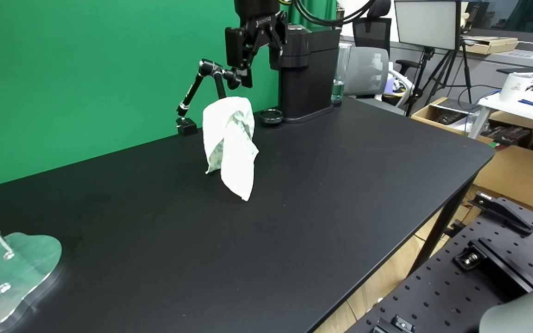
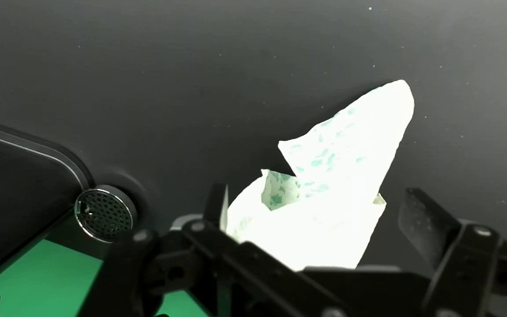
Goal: Put the cloth on the table
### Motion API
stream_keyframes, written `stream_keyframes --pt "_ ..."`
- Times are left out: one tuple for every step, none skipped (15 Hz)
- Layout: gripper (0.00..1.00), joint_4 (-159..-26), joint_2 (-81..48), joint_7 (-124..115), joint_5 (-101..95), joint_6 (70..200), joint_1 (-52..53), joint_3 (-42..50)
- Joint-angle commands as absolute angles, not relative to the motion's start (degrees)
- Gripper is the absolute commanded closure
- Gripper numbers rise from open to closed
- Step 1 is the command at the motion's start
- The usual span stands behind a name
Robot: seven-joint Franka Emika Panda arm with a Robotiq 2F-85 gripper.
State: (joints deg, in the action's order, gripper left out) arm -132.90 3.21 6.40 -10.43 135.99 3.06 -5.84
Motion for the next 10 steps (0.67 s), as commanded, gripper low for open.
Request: stream_keyframes --pt "0.00 -133.8 3.7 3.4 -11.8 137.0 3.6 -5.6" --pt "0.00 -134.3 3.6 1.4 -12.1 137.8 3.7 -5.8" --pt "0.00 -134.8 3.4 -0.6 -12.2 138.7 3.9 -6.1" --pt "0.00 -135.3 3.1 -3.2 -13.0 140.1 4.1 -6.4" --pt "0.00 -135.9 3.0 -5.4 -14.0 142.1 4.2 -6.7" --pt "0.00 -136.3 2.8 -7.4 -14.9 143.2 4.3 -6.9" --pt "0.00 -136.7 2.5 -9.4 -16.2 144.4 4.5 -7.0" --pt "0.00 -136.9 2.3 -10.8 -17.1 145.3 4.6 -7.1" --pt "0.00 -137.1 1.9 -12.2 -18.3 146.1 4.6 -7.1" --pt "0.00 -137.1 1.5 -13.7 -19.6 146.7 4.6 -7.1"
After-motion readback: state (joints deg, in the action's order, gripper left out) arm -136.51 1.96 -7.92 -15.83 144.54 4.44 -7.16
